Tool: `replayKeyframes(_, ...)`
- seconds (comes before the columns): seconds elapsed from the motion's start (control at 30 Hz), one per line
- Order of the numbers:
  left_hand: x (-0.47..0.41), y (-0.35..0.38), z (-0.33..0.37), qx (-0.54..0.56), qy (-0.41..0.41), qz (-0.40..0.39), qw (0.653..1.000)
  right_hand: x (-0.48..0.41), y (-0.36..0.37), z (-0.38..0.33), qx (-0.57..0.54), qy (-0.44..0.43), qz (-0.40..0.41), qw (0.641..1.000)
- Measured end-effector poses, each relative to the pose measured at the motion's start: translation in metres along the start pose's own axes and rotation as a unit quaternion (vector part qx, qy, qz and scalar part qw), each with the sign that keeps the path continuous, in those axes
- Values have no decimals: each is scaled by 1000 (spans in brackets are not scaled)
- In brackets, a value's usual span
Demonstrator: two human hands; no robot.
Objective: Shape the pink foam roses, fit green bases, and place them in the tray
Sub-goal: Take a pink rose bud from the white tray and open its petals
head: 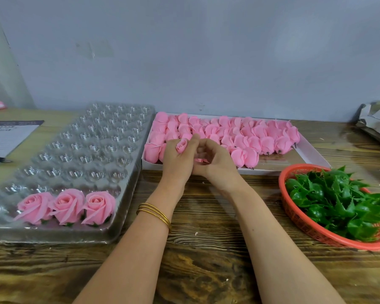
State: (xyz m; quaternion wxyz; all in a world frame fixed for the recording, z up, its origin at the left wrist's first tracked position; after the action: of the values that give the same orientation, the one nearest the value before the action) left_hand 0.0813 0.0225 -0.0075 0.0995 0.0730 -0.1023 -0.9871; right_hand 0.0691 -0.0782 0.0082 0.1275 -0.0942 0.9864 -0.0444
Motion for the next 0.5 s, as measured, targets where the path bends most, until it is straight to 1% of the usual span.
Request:
replayKeyframes(0.07,0,1,-2,9,-19,0,1000,0,0,0,5,-4,5,1000)
replayKeyframes(0.23,-1,-1,-2,9,-8,-12,1000,-1,1,1,-2,-16,15,1000)
replayKeyframes(0.33,0,-1,-1,13,6,-19,1000,-2,0,2,-11,-10,6,1000)
replayKeyframes(0.5,2,-1,3,12,5,-26,1000,0,2,1,-14,-4,-25,1000)
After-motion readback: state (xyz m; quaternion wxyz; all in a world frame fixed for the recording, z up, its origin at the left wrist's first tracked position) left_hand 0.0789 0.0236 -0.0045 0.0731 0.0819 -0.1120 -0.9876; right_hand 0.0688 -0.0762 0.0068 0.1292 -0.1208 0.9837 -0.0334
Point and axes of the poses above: each hand's wrist, its own x-axis away from the middle knuckle, its own y-axis out of the palm, z = x × y, the point moved 5 cm from there along -x, towards the middle knuckle
